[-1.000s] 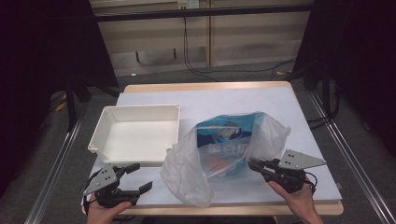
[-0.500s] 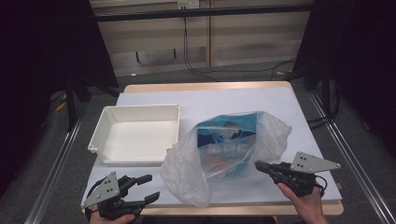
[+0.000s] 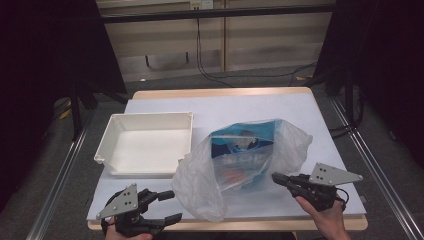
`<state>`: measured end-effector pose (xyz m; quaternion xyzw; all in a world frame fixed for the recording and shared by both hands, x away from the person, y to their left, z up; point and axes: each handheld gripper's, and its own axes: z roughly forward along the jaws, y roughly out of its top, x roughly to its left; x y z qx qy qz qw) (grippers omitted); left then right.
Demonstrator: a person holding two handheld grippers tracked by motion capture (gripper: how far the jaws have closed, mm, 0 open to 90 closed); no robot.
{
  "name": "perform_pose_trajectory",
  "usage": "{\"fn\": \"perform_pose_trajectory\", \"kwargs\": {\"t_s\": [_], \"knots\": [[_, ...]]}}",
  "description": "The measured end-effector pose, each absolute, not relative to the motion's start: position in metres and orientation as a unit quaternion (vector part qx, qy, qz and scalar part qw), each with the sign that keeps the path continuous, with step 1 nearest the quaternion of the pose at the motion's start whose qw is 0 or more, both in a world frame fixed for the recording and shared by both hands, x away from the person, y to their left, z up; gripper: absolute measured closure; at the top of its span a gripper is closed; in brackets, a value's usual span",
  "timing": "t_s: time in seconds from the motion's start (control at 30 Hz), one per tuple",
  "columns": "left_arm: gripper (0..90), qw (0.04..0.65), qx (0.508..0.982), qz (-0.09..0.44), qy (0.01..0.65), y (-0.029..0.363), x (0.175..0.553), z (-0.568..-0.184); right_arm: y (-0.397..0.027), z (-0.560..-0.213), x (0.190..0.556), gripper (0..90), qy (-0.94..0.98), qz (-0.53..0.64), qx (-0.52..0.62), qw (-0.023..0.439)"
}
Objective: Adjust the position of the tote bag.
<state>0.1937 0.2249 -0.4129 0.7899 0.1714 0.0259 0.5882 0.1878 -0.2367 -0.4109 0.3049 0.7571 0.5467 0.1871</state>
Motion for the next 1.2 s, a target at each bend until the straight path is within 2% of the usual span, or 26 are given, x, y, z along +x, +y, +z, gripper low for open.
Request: {"fn": "perform_pose_trajectory", "kwargs": {"t_s": [0.27,0.4,0.47,0.5,0.63,0.73,0.87,1.2], "knots": [[29.1,0.582,0.8,0.012,0.149,0.204,0.198,-0.407,-0.238,-0.41,0.188,90.0,0.756,0.547,0.305,0.189],[32.7,0.567,0.814,0.007,0.127,0.19,0.202,-0.408,-0.237,-0.41,0.187,90.0,0.757,0.546,0.304,0.189],[46.0,0.572,0.811,0.002,0.12,0.187,0.205,-0.407,-0.237,-0.41,0.187,90.0,0.758,0.546,0.302,0.189],[46.0,0.571,0.812,0.004,0.12,0.187,0.207,-0.405,-0.237,-0.41,0.187,90.0,0.758,0.546,0.302,0.189],[73.7,0.585,0.803,0.0,0.111,0.185,0.212,-0.4,-0.238,-0.408,0.187,90.0,0.756,0.547,0.303,0.192],[86.8,0.588,0.802,-0.009,0.105,0.184,0.215,-0.397,-0.24,-0.408,0.187,90.0,0.755,0.548,0.304,0.194],[89.8,0.578,0.811,-0.009,0.089,0.184,0.214,-0.39,-0.241,-0.406,0.186,90.0,0.756,0.549,0.301,0.193],[90.0,0.59,0.802,-0.005,0.09,0.185,0.222,-0.383,-0.247,-0.395,0.183,90.0,0.752,0.56,0.289,0.195]]}}
